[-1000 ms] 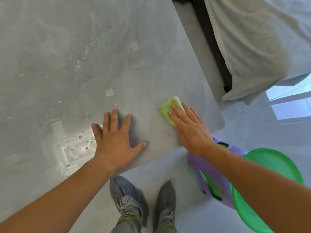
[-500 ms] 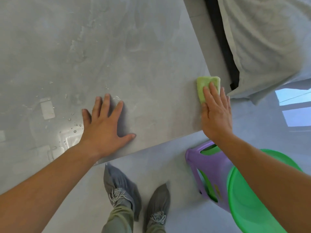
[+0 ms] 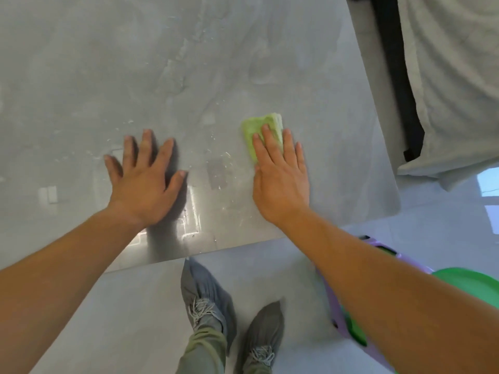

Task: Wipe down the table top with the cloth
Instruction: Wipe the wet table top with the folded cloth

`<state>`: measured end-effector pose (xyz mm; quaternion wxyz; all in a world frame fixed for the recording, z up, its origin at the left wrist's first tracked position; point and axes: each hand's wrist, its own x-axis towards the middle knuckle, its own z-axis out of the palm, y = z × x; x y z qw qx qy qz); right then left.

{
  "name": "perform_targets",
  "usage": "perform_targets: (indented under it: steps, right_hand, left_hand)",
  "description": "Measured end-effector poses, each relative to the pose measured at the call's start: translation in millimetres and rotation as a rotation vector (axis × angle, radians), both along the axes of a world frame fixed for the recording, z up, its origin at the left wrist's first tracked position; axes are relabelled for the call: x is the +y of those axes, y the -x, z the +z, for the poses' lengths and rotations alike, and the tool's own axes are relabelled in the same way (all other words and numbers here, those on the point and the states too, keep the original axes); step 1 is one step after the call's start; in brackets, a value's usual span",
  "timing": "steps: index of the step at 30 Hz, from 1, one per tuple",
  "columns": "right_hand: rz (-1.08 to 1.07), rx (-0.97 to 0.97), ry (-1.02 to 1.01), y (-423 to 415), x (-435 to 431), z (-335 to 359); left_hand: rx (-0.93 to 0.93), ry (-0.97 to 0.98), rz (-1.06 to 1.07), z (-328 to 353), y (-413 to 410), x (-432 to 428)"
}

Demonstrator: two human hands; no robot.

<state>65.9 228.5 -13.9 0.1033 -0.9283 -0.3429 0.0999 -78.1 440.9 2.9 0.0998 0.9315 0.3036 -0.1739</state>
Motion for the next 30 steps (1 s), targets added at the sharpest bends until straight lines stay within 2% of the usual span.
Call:
perform_targets:
  steps: [2, 5, 8, 10, 12, 14, 16, 18, 20, 22, 25, 27, 28, 30]
  right_hand:
    - [0.016, -0.002, -0.017, 35.5, 5.9, 1.6]
    - [0.325, 0.033, 0.021, 84.2, -2.8, 4.2]
    - [0.533, -0.006, 0.063, 51.8, 0.8, 3.7]
    - [0.426, -0.040, 0.052, 8.8, 17.2, -0.4]
    - [0.152, -0.026, 0.007, -21.6, 39.3, 1.9]
    - [-0.003, -0.021, -0.008, -9.9, 58.0, 3.1]
    - [0.143, -0.025, -0.001, 25.0, 57.3, 4.6]
    - [0.453, -0.026, 0.003, 48.6, 41.0, 6.3]
    - [0.654, -0.034, 0.022, 30.1, 35.1, 4.2]
    - [0.579, -0.052, 0.031, -10.5, 53.1, -2.0]
    - [0.180, -0.037, -0.004, -72.6, 98.3, -0.9]
    - [0.032, -0.021, -0.013, -76.5, 116.9, 1.8]
    - [0.013, -0.026, -0.016, -64.6, 119.3, 2.5]
    - [0.132, -0.039, -0.020, -26.1, 112.0, 3.4]
  left_hand:
    - [-0.002, -0.005, -0.026, 0.9, 1.7, 2.8]
    - [-0.080, -0.014, -0.029, 4.6, 0.1, 7.5]
    - [-0.160, 0.021, -0.052, 6.5, -6.5, 19.1]
    - [-0.153, 0.028, -0.051, 6.2, -13.9, 31.4]
    - [-0.122, 0.028, -0.029, 6.2, -24.6, 47.1]
    - [-0.103, 0.023, -0.005, 6.1, -35.9, 63.1]
    - [-0.089, 0.021, -0.006, 6.1, -45.2, 76.2]
    - [-0.073, 0.013, -0.038, 3.9, -52.6, 87.0]
    - [-0.054, 0.017, -0.065, 1.5, -58.6, 94.7]
    - [-0.036, 0.019, -0.080, -0.3, -63.4, 98.4]
    - [-0.034, 0.017, -0.089, -0.4, -65.2, 100.1]
    - [-0.047, 0.013, -0.098, -0.9, -64.3, 101.5]
    - [-0.058, 0.006, -0.103, -2.2, -63.4, 101.5]
    - [-0.089, -0.003, -0.095, -3.9, -63.1, 101.5]
